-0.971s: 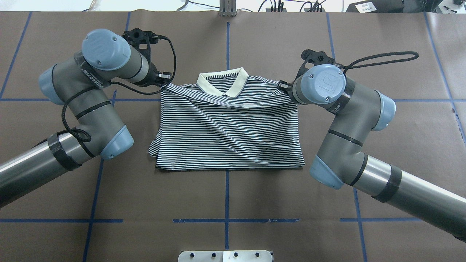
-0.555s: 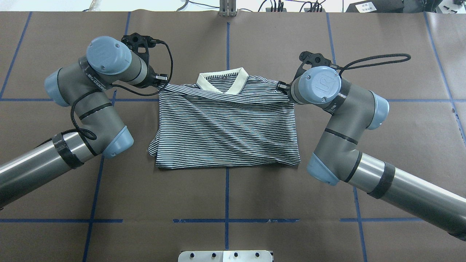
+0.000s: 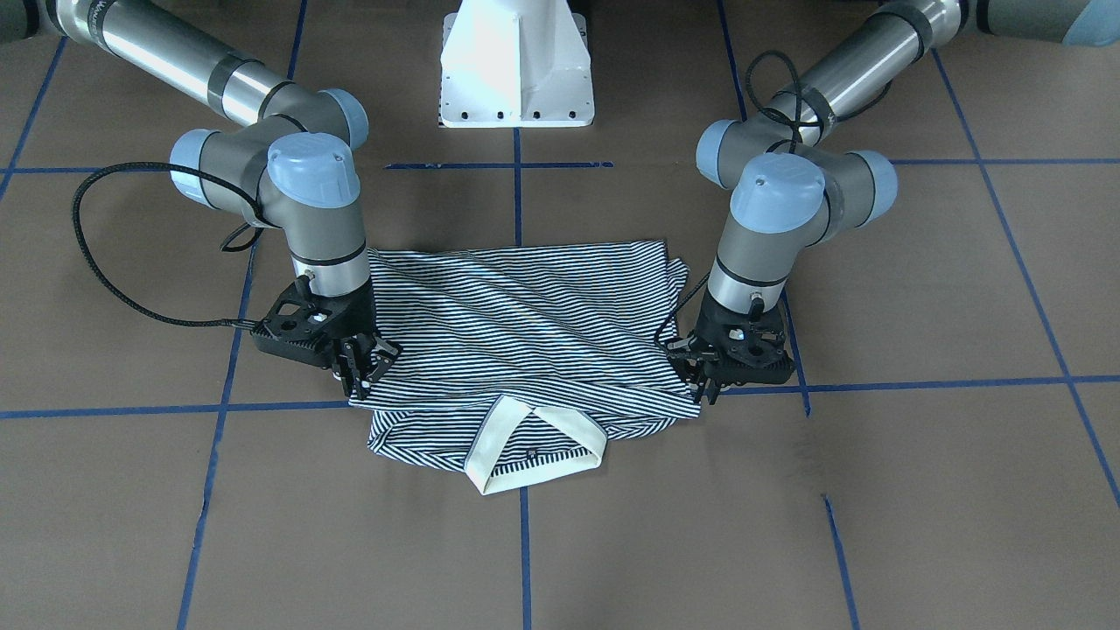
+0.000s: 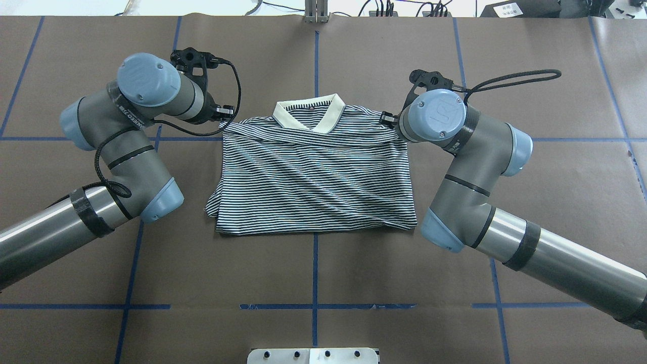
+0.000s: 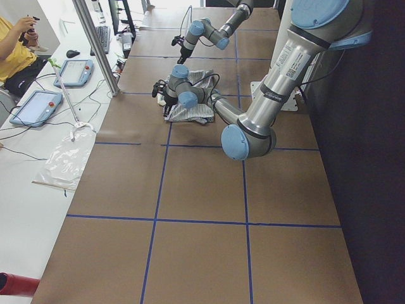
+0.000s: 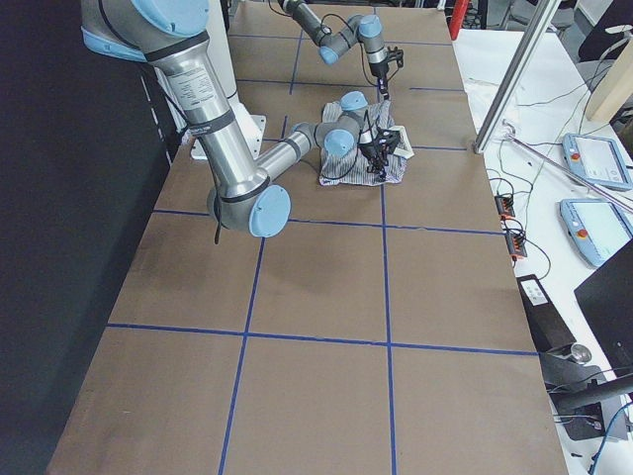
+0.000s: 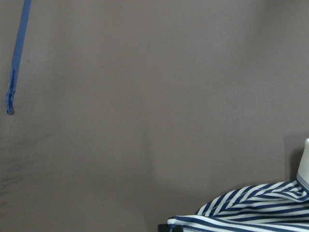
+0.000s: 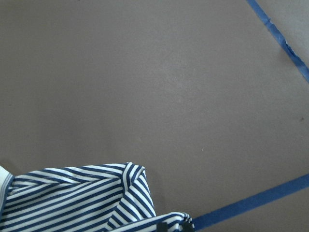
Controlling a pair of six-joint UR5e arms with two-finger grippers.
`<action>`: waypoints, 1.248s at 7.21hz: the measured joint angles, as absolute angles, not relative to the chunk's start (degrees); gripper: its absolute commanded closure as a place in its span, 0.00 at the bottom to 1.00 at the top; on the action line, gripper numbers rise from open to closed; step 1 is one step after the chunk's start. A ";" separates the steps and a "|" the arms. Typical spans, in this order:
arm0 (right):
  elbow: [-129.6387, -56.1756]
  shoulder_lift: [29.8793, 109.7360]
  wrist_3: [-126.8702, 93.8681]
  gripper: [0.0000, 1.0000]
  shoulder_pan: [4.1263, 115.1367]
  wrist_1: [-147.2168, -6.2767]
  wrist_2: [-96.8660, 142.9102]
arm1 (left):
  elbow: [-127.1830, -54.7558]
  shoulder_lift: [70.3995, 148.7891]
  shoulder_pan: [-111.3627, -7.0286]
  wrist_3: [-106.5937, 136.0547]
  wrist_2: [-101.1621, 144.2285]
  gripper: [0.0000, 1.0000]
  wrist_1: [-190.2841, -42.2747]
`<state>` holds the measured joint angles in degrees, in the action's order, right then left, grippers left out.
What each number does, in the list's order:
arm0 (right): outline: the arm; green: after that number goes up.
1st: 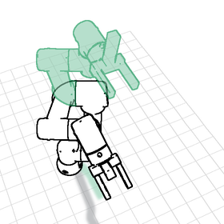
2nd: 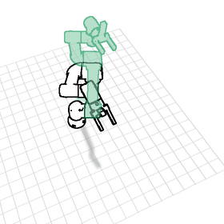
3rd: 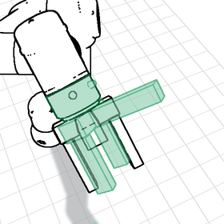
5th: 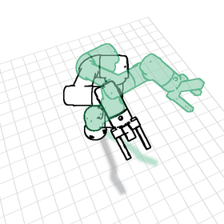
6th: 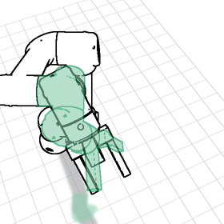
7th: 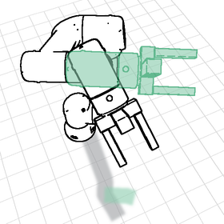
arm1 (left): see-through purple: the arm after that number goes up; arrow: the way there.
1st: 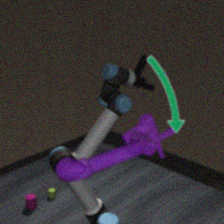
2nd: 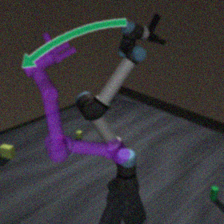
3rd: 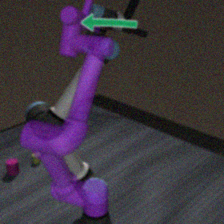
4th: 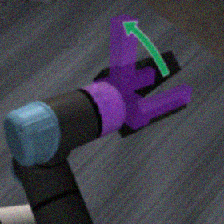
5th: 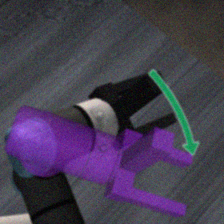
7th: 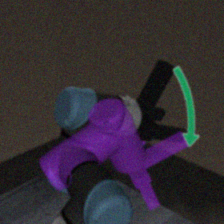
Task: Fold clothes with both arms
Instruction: 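Lower the hem near the collar and open both grippers, then move the left gripper to the folded shirt's side edge while the right gripper withdraws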
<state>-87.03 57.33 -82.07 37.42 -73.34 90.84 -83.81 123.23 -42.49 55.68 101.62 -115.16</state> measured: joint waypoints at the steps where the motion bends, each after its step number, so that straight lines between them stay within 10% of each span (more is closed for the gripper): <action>1: -87.03 57.19 -77.99 0.00 38.94 -73.33 92.83 | -87.51 120.89 -42.38 54.82 102.14 0.00 -115.57; 4: -87.35 57.79 -69.20 0.00 42.97 -73.12 99.99 | -100.59 110.52 -38.28 56.88 105.19 0.07 -116.04; 6: -87.43 57.97 -68.70 0.00 43.28 -73.05 100.43 | -104.53 105.90 -32.94 63.90 103.73 0.56 -117.62; 9: -87.44 58.12 -68.73 0.00 43.33 -73.04 100.40 | -104.62 104.29 -26.60 72.14 99.82 0.63 -119.68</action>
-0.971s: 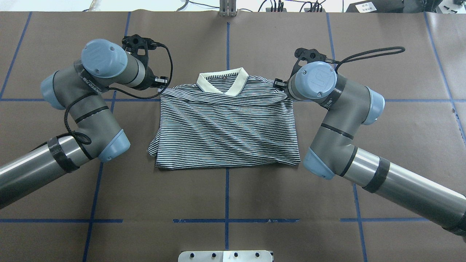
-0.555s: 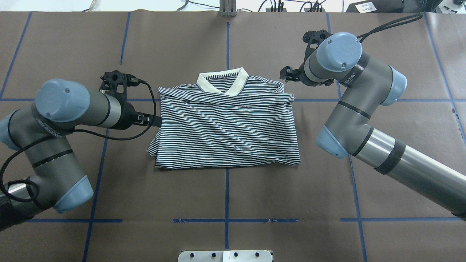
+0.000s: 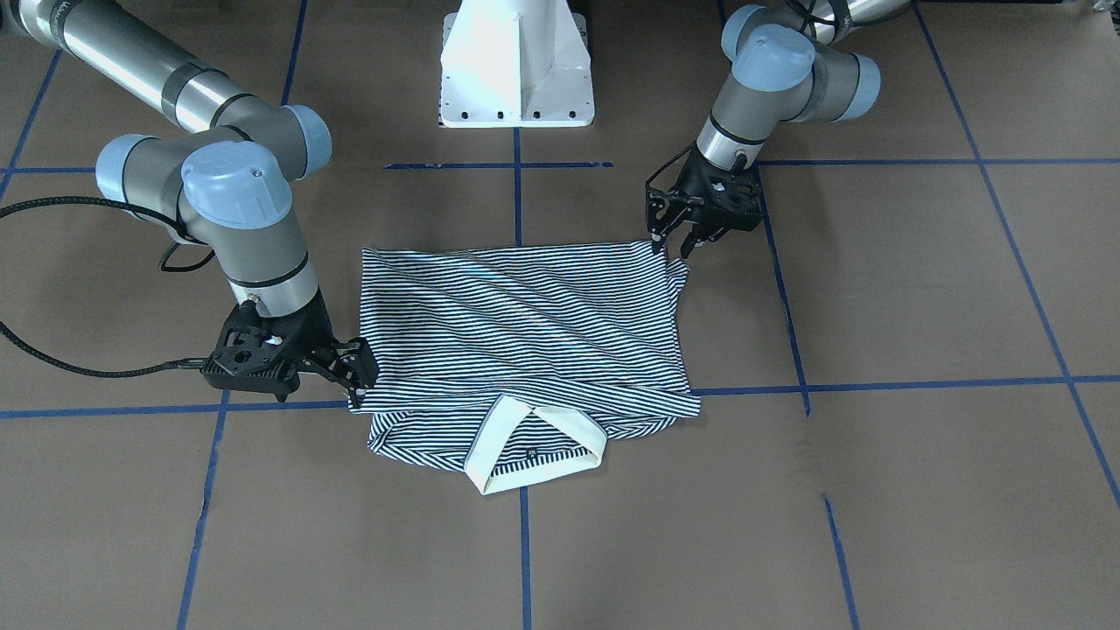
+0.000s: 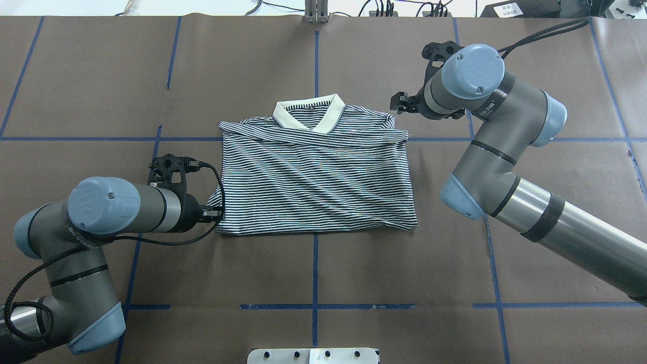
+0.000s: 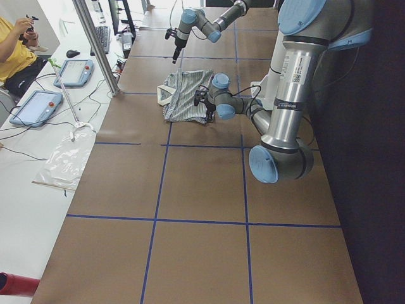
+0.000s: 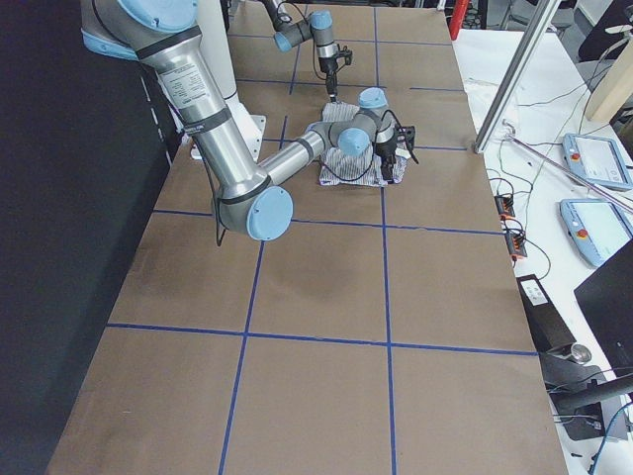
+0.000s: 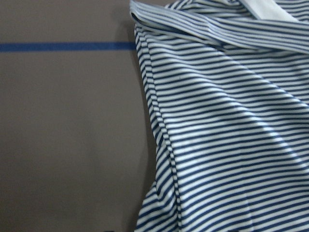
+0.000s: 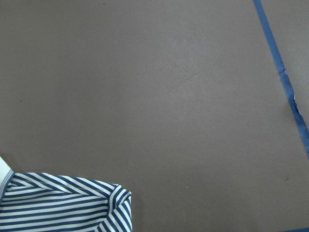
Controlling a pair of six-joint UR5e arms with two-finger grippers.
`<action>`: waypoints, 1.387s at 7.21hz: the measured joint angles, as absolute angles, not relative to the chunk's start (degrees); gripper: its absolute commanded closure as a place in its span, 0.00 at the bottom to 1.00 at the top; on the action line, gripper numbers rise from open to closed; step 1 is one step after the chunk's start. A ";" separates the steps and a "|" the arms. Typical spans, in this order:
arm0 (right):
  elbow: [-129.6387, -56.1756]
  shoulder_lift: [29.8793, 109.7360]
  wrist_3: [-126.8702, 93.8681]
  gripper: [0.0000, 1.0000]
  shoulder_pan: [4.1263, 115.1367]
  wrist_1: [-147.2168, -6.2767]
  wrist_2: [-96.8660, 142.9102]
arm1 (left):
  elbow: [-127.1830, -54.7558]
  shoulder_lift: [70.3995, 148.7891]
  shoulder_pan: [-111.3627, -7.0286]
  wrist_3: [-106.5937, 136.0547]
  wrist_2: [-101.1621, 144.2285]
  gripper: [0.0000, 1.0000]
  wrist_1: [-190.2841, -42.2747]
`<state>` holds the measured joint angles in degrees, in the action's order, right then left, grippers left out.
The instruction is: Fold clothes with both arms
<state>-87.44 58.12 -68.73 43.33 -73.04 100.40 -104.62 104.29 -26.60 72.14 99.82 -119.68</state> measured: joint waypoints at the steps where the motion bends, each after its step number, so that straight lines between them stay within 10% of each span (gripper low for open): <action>1: -87.41 58.18 -68.71 0.00 43.32 -73.04 100.38 | -104.42 104.32 -26.11 72.59 99.60 0.63 -119.76; 3: -87.37 58.34 -68.56 0.00 43.27 -73.04 100.37 | -104.27 104.51 -25.62 72.83 99.50 0.67 -119.79; 5: -87.33 58.42 -68.41 0.00 43.31 -73.06 100.37 | -104.16 104.63 -24.89 72.91 99.44 1.00 -119.80; 10: -87.11 58.53 -68.38 0.00 43.26 -73.12 100.32 | -104.53 104.20 -26.97 66.67 99.38 1.00 -119.64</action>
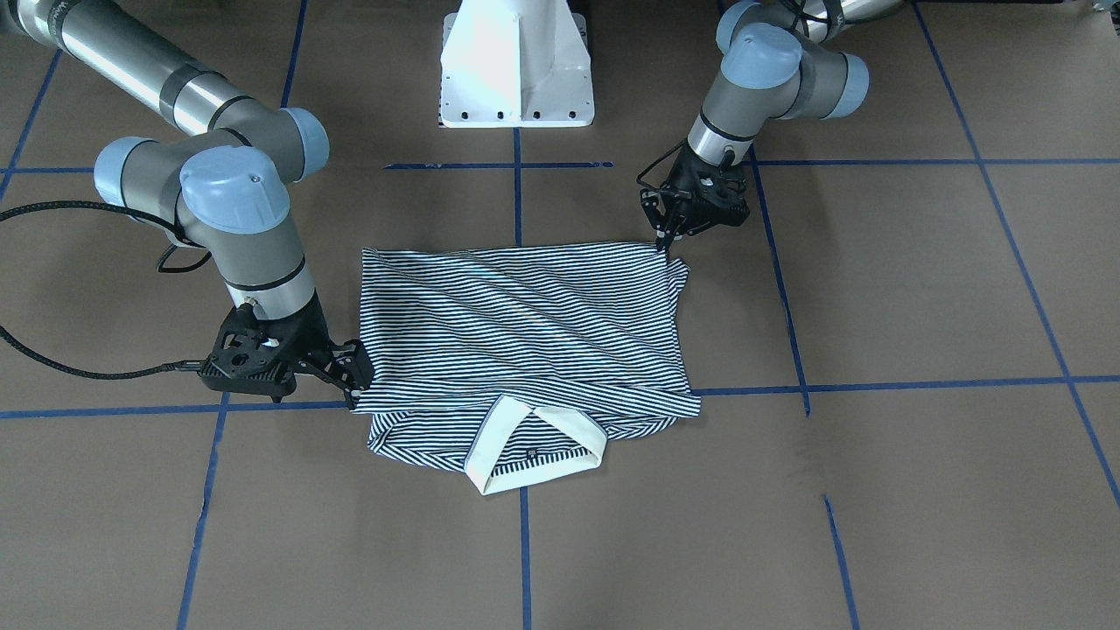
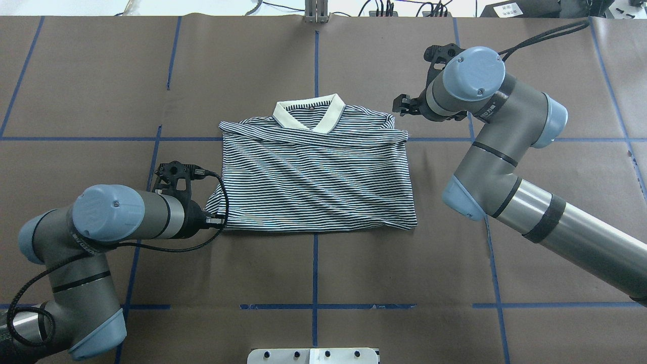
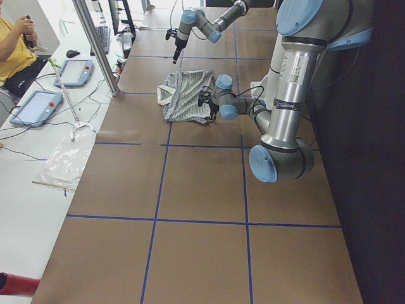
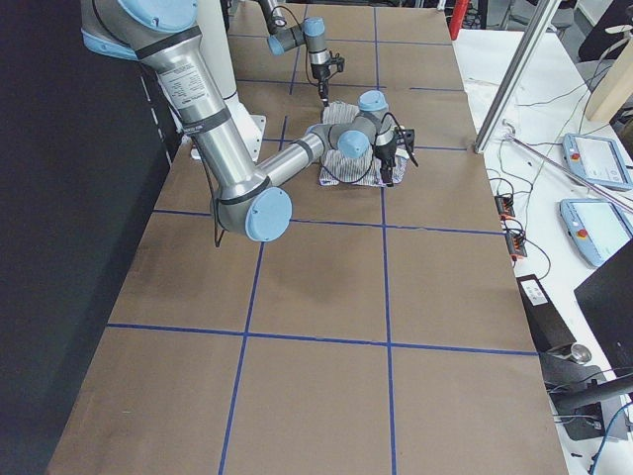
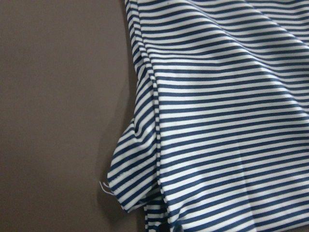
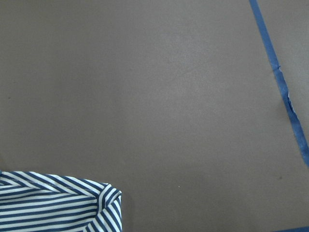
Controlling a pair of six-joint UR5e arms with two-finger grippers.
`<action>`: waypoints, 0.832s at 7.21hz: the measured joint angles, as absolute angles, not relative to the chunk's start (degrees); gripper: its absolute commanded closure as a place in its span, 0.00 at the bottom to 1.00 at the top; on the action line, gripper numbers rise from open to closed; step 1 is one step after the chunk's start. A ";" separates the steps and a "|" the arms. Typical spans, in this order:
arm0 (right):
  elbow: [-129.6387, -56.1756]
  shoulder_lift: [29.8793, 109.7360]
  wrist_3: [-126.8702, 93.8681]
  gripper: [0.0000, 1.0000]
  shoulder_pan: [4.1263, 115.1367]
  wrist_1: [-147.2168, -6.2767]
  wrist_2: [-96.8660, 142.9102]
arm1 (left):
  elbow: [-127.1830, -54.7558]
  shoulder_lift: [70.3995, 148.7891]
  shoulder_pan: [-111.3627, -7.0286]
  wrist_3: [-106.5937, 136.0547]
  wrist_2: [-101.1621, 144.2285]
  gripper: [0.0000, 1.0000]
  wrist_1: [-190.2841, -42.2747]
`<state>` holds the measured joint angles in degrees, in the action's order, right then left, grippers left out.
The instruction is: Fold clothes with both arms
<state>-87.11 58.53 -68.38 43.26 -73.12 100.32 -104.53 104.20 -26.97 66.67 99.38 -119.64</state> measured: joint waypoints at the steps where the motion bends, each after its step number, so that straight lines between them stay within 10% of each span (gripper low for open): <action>1: -87.04 58.53 -68.41 0.00 43.25 -73.12 100.30 | -103.24 104.19 -30.09 61.85 99.43 1.00 -119.68; 6: -87.09 58.51 -69.18 0.00 43.13 -73.05 100.28 | -74.05 117.75 -50.35 42.62 98.91 1.00 -127.78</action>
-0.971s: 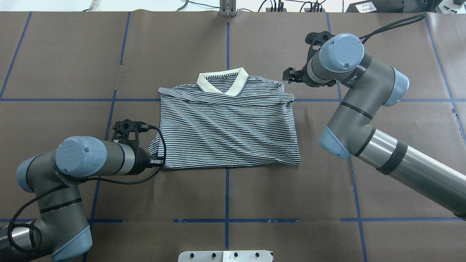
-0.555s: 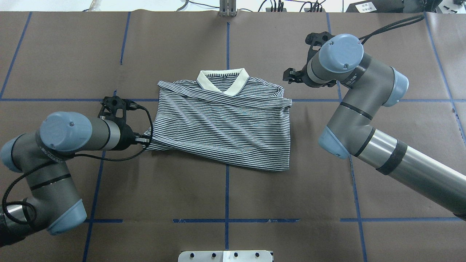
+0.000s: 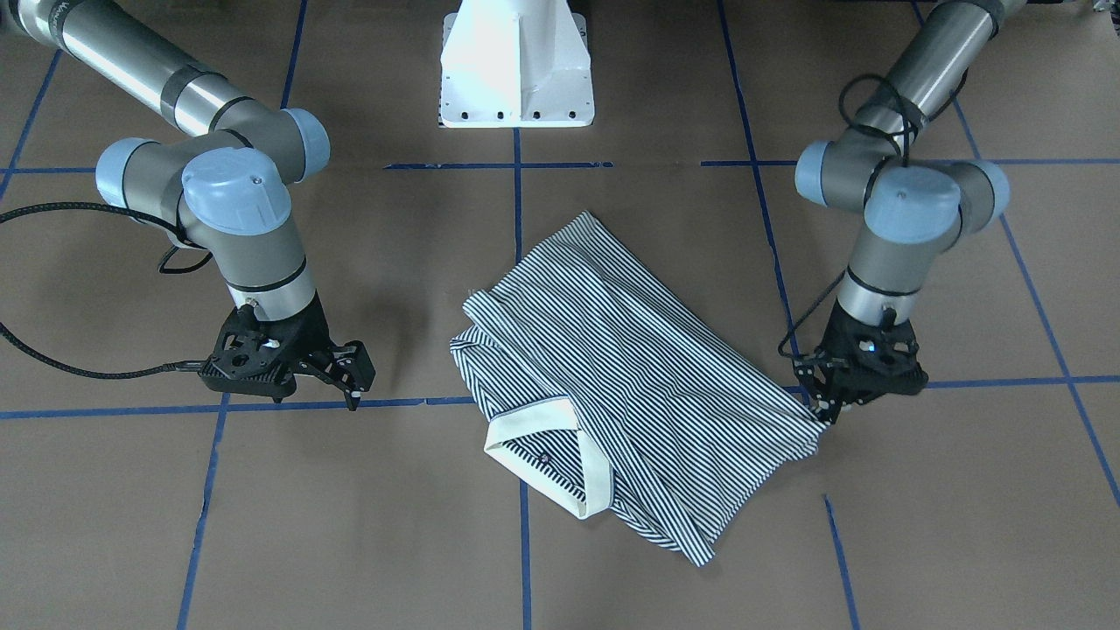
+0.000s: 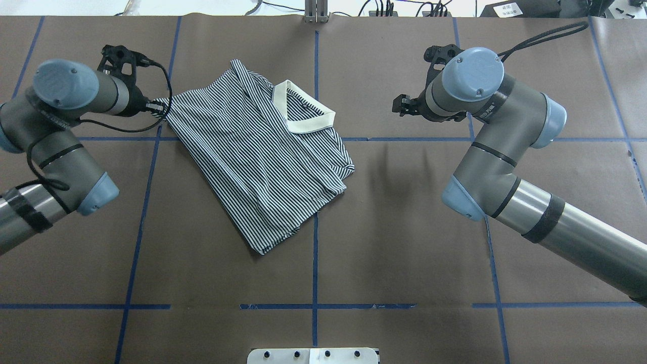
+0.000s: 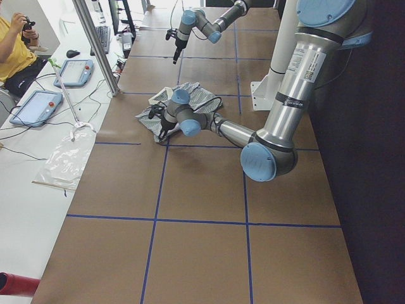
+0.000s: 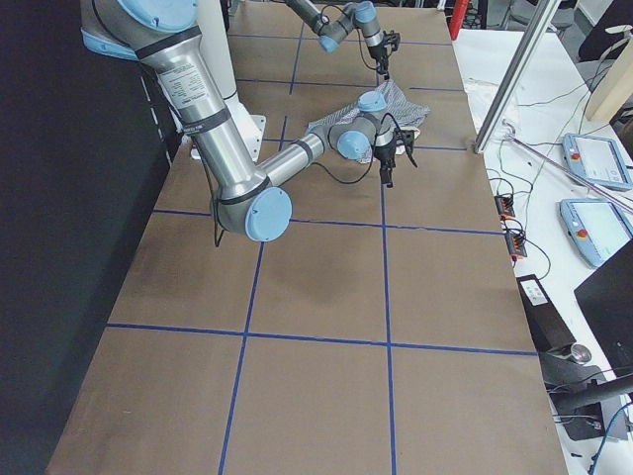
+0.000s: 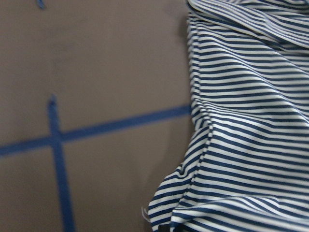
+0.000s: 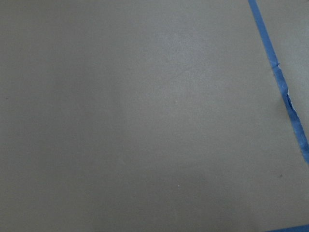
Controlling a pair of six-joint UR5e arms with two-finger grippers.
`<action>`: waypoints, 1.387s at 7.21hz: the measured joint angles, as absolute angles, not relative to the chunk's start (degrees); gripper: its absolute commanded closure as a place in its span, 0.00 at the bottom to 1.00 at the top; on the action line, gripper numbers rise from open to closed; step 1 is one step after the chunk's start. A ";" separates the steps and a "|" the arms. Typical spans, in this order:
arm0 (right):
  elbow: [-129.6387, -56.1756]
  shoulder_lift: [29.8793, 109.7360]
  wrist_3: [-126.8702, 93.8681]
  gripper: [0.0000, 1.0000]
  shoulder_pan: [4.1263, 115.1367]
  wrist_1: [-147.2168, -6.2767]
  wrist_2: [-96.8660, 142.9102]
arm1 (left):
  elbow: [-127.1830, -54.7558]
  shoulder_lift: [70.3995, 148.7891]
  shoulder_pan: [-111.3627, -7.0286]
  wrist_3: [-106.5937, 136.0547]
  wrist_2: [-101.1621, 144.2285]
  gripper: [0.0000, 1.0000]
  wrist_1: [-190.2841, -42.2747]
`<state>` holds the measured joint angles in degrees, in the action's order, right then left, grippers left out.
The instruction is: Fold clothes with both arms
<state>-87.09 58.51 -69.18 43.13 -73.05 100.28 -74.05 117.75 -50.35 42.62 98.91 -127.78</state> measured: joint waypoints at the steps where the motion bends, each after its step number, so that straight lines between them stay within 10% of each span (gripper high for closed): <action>1: -87.38 58.52 -69.31 0.00 43.12 -73.04 100.26 | -63.82 124.16 -51.74 42.12 96.79 1.00 -131.77; 3: -87.97 58.53 -69.79 0.00 43.06 -73.04 100.19 | -51.61 131.33 -53.57 41.24 93.22 1.00 -136.30; 4: -88.01 58.52 -70.09 0.00 42.90 -73.04 100.12 | -50.11 131.72 -54.39 40.30 92.75 0.70 -137.12; 5: -88.01 58.46 -70.47 0.00 42.63 -73.04 100.04 | -49.66 131.23 -54.82 39.78 92.63 0.01 -137.93; 10: -80.79 49.58 -83.74 0.38 38.81 -72.81 94.08 | -54.87 127.57 -59.48 29.71 102.07 0.00 -139.35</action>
